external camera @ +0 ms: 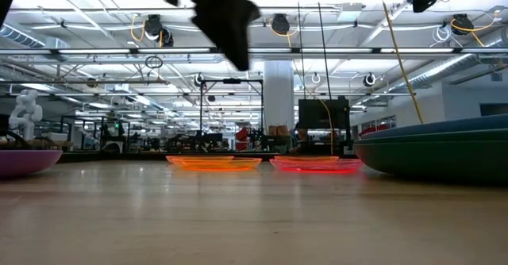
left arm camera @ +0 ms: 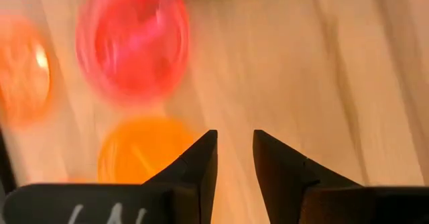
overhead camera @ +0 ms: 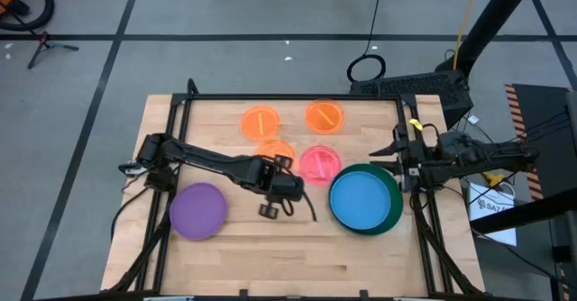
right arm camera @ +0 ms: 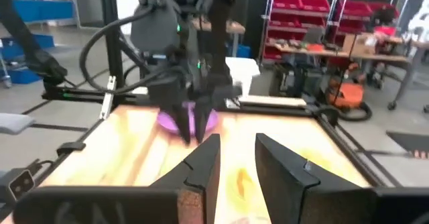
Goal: Stack plastic plates
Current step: Stack the medium purple plate on top of the medium blue plate
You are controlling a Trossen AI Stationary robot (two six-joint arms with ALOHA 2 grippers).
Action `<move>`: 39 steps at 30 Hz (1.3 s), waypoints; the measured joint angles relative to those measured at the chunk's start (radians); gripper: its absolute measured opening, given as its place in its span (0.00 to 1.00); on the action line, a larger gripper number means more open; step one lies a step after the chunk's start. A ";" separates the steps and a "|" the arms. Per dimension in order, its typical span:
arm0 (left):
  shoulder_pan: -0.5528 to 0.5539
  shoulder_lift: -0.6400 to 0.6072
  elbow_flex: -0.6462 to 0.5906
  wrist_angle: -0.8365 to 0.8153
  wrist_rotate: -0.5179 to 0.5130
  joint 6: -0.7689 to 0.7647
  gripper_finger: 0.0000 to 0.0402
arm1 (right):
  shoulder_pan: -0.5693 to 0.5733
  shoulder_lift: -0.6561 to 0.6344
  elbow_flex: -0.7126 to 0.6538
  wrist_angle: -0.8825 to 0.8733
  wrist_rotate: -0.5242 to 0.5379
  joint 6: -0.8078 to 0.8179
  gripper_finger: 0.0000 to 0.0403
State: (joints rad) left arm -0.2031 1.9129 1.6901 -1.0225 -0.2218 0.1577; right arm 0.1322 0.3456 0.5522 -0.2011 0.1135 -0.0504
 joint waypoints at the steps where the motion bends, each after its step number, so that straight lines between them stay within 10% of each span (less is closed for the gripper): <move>1: 0.000 -0.010 0.000 -0.043 -0.001 -0.013 0.26 | 0.000 0.011 0.000 -0.002 0.007 0.007 0.21; 9: -0.013 -0.162 -0.130 -0.130 -0.006 -0.056 0.26 | 0.000 0.080 0.000 0.001 0.018 0.041 0.21; 23: -0.015 -0.570 -0.745 -0.071 -0.005 -0.345 0.26 | 0.000 0.120 0.000 0.041 0.021 0.031 0.21; 39: 0.005 -0.620 -1.009 0.073 0.115 -0.430 0.26 | 0.000 0.121 0.000 0.062 0.021 -0.016 0.21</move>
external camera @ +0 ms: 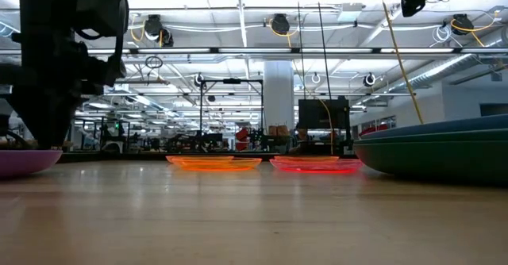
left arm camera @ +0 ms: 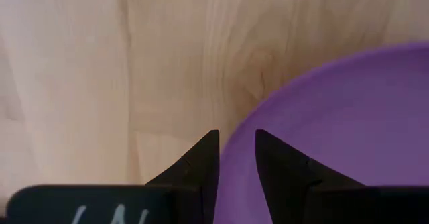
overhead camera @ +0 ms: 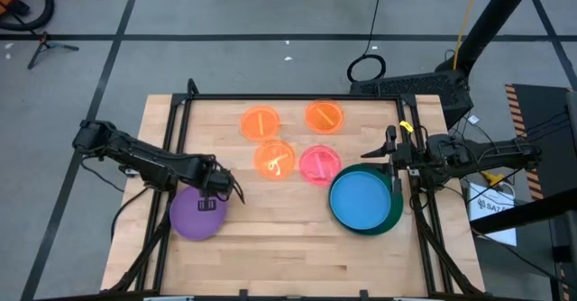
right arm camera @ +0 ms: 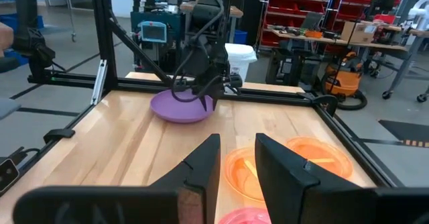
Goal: Stack plastic plates
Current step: Stack the medium purple plate on top of the medium blue plate
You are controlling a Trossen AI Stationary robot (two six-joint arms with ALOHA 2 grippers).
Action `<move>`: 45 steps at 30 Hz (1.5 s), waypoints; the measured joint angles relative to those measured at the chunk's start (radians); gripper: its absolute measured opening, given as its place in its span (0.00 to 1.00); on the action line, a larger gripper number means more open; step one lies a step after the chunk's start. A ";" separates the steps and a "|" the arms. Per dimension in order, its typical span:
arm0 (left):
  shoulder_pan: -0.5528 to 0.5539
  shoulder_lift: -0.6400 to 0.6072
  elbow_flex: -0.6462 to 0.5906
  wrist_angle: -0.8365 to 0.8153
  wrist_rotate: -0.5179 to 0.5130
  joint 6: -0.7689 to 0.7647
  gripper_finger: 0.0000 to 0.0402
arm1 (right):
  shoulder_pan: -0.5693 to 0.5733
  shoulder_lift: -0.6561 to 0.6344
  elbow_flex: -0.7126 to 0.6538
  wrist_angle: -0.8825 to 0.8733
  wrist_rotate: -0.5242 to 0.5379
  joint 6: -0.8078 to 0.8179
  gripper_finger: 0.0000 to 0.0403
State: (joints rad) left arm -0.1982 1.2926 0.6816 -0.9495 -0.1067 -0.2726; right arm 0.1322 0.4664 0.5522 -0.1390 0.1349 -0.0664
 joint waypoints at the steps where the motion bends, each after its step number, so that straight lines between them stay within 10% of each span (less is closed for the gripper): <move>1: 0.005 0.000 -0.003 0.010 0.003 -0.001 0.26 | 0.000 0.000 0.000 0.000 0.000 -0.001 0.21; 20: 0.039 0.000 -0.006 0.106 0.010 -0.022 0.26 | 0.000 0.000 0.000 0.000 0.000 -0.002 0.21; 27: 0.039 0.001 -0.001 0.202 -0.128 -0.085 0.26 | 0.000 0.000 0.000 0.000 0.000 -0.006 0.21; 45: -0.150 0.004 0.084 -0.021 0.074 -0.299 0.26 | 0.000 0.000 0.000 0.000 0.000 -0.015 0.21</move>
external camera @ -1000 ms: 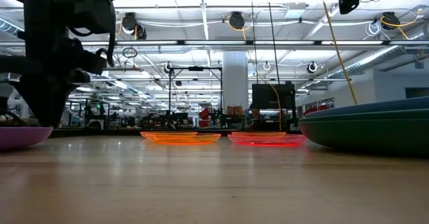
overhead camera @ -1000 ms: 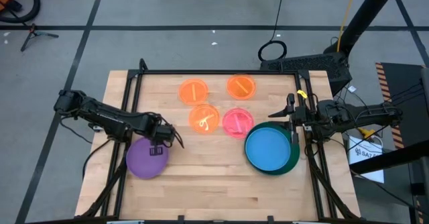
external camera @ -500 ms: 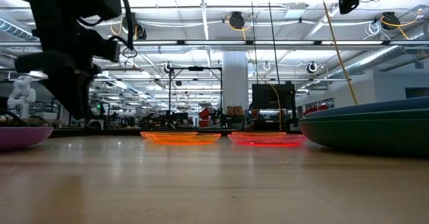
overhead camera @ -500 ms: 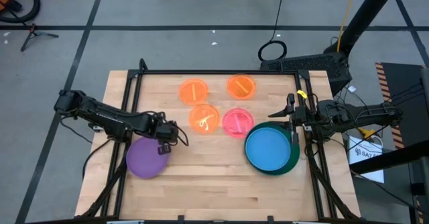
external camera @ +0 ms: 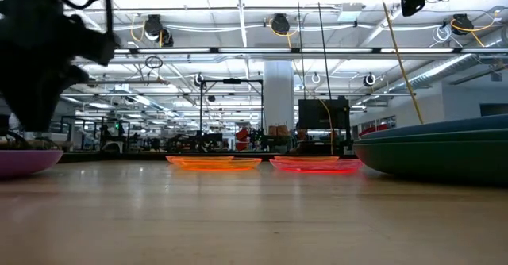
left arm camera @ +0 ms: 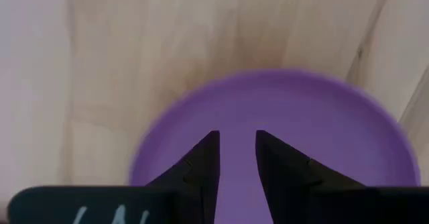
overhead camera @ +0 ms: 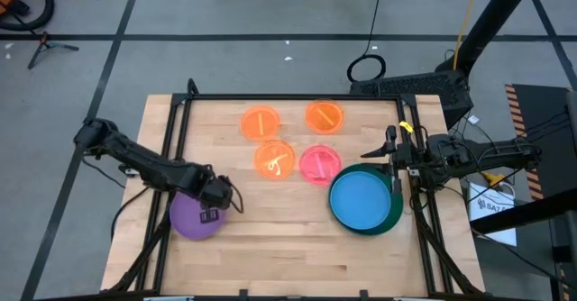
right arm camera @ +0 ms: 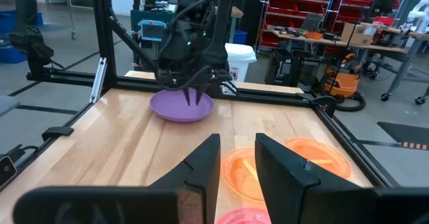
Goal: Stack plastic plates
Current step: Stack the medium purple plate on top of the medium blue plate
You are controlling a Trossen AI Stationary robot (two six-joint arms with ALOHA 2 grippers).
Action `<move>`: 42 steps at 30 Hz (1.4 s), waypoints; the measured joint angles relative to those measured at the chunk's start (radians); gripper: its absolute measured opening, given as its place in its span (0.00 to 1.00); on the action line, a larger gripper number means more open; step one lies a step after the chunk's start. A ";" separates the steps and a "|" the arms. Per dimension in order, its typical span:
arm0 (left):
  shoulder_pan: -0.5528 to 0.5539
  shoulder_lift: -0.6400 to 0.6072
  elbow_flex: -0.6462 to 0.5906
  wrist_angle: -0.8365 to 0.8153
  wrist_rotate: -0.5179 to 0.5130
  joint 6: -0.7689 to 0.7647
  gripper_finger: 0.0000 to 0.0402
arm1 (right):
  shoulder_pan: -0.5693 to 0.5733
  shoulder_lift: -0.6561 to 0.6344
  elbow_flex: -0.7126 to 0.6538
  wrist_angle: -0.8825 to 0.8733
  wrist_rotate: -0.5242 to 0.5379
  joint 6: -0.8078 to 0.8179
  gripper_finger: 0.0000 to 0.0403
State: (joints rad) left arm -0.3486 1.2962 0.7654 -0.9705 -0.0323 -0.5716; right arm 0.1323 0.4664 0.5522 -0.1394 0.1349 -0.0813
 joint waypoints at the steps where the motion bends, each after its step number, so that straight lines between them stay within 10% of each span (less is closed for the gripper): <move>1: -0.015 0.000 -0.010 0.007 -0.001 -0.027 0.26 | 0.000 0.000 0.000 0.000 0.000 -0.006 0.21; 28: -0.019 0.142 -0.032 0.481 -0.287 0.014 0.26 | 0.000 0.000 0.000 0.008 0.000 -0.039 0.21; 42: 0.081 0.133 0.187 0.081 -0.154 0.404 0.26 | 0.000 0.000 0.000 0.008 0.000 -0.039 0.21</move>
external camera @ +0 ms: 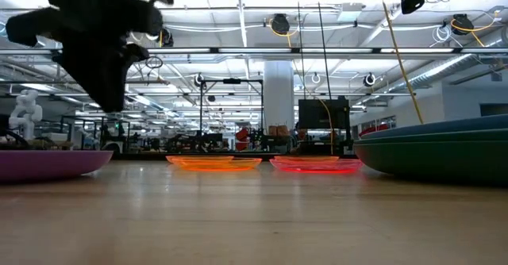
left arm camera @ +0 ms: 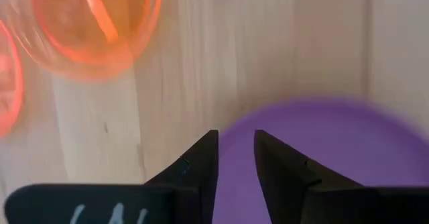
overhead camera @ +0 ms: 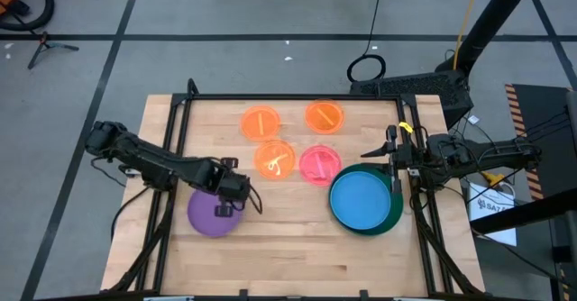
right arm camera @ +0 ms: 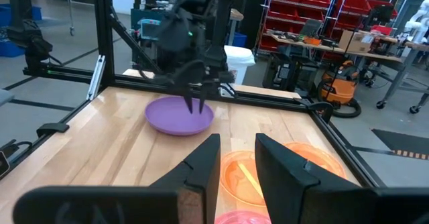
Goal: Stack plastic plates
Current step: Stack the medium purple plate on top of the medium blue plate
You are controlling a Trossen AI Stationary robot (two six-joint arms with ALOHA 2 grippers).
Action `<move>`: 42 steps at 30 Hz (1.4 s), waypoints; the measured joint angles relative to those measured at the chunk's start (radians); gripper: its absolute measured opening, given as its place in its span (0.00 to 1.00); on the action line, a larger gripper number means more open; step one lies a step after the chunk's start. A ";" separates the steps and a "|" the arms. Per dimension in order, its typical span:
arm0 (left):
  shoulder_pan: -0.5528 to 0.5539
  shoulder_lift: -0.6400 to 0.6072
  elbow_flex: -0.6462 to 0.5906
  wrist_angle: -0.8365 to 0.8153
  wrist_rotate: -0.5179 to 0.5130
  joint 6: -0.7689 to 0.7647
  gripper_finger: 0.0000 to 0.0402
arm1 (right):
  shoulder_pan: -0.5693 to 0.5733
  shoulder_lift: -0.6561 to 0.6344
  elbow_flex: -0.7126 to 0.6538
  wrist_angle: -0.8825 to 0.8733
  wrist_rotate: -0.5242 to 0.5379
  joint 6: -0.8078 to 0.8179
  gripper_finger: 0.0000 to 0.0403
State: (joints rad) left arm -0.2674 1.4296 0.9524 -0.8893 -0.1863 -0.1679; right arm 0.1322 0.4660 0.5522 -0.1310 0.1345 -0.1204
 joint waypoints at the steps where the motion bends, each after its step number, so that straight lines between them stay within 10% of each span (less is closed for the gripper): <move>1: 0.022 0.000 -0.001 -0.027 0.020 0.012 0.26 | 0.000 0.000 0.000 0.000 0.000 0.000 0.21; 12: 0.219 0.006 -0.074 -0.019 0.264 0.223 0.23 | 0.000 0.000 0.000 0.000 0.000 0.000 0.21; 30: 0.199 0.002 -0.083 -0.015 0.173 0.159 0.23 | 0.000 0.000 0.000 0.000 0.000 -0.005 0.21; 42: 0.187 0.003 -0.083 -0.027 0.099 0.157 0.56 | 0.000 0.000 0.000 0.000 0.000 -0.023 0.21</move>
State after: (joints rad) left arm -0.0805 1.4322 0.8692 -0.9165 -0.0873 -0.0106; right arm 0.1322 0.4660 0.5526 -0.1314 0.1345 -0.1429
